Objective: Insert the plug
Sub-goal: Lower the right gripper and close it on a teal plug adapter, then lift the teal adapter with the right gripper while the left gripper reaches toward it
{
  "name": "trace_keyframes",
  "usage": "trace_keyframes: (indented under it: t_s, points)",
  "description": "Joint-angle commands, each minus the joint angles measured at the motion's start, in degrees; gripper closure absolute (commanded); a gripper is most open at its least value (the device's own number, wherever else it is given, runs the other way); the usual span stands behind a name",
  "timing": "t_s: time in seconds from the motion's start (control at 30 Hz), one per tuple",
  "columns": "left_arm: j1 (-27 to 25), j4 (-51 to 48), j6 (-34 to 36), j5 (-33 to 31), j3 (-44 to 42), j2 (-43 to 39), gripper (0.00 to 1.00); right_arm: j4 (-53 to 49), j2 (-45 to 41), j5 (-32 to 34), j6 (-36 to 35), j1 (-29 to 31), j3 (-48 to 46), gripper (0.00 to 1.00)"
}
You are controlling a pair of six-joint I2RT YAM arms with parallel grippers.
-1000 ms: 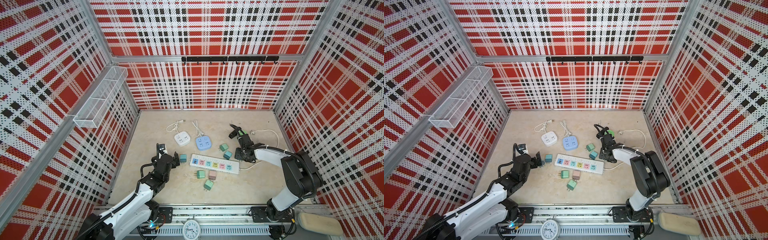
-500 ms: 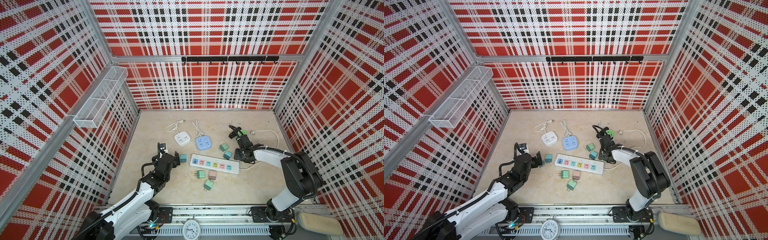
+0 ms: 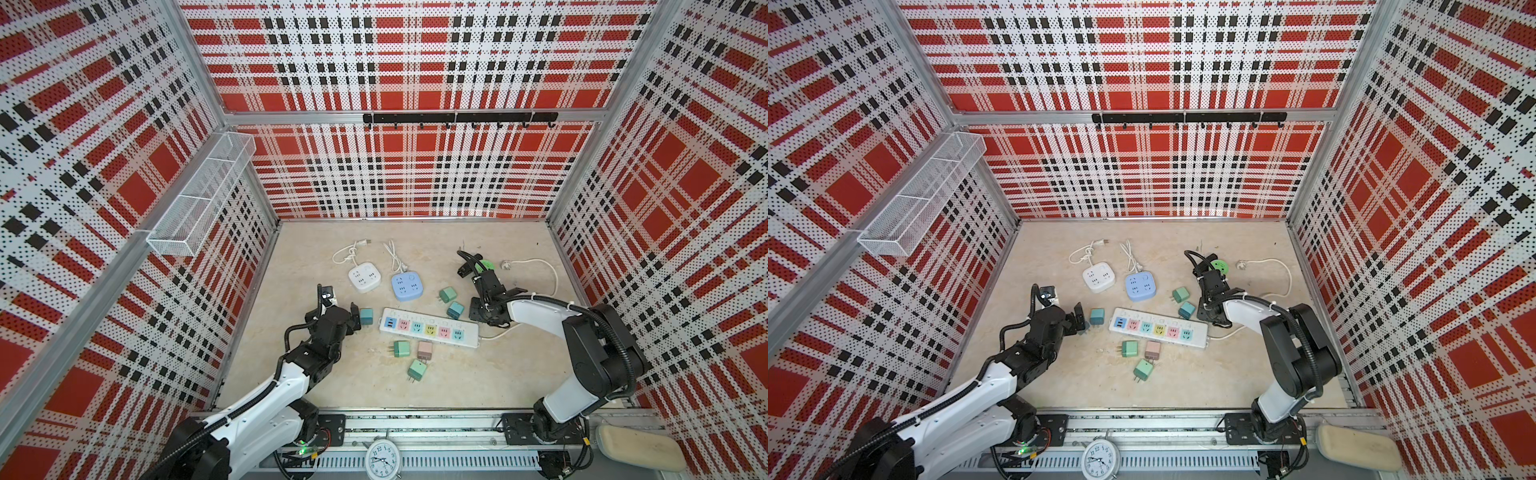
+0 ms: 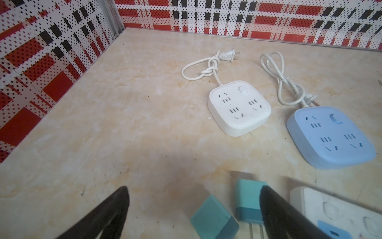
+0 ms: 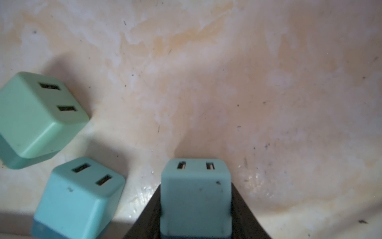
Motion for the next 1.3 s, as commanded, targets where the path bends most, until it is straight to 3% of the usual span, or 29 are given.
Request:
trace_keyframes:
  t_s: [0.0,0.1,0.33,0.47,0.77,0.83,0.9,1.07,1.27]
  points:
    - [-0.3,0.6,-1.3,-2.5,1.7,0.4,0.01,1.5,-4.3,0.7,-0.9,0.4,0.6,0.69]
    - [-0.2,0.3,-1.5,-2.5,2.0,0.6,0.01,4.2,-8.4,1.7,-2.5,0.4,-0.4,0.72]
    - [0.5,-0.1,-1.4,-0.6,2.0,-0.1,0.01,15.6,-20.7,1.7,-13.6,3.7,-3.0,0.78]
    - [0.5,-0.3,-0.8,0.6,3.0,1.5,0.01,25.8,-26.4,-1.8,-20.3,6.2,-6.6,0.82]
    - [-1.2,0.3,1.0,1.2,3.6,3.0,0.00,48.9,-40.0,-9.4,-36.8,9.3,-25.5,0.83]
    - [-2.5,1.1,2.1,1.1,3.7,3.4,0.01,56.3,-41.4,-8.4,-36.4,9.3,-29.9,0.85]
    - [-3.7,1.3,2.9,0.8,4.1,3.8,0.02,62.0,-42.2,-11.8,-36.5,9.3,-32.4,0.85]
    - [-5.4,0.0,4.8,9.1,5.6,1.2,0.07,59.4,-42.0,-13.2,-37.2,9.3,-30.8,0.92]
    - [-12.3,-9.5,6.3,10.1,14.8,-3.3,0.12,61.0,-41.4,-18.5,-40.9,9.3,-31.4,0.92]
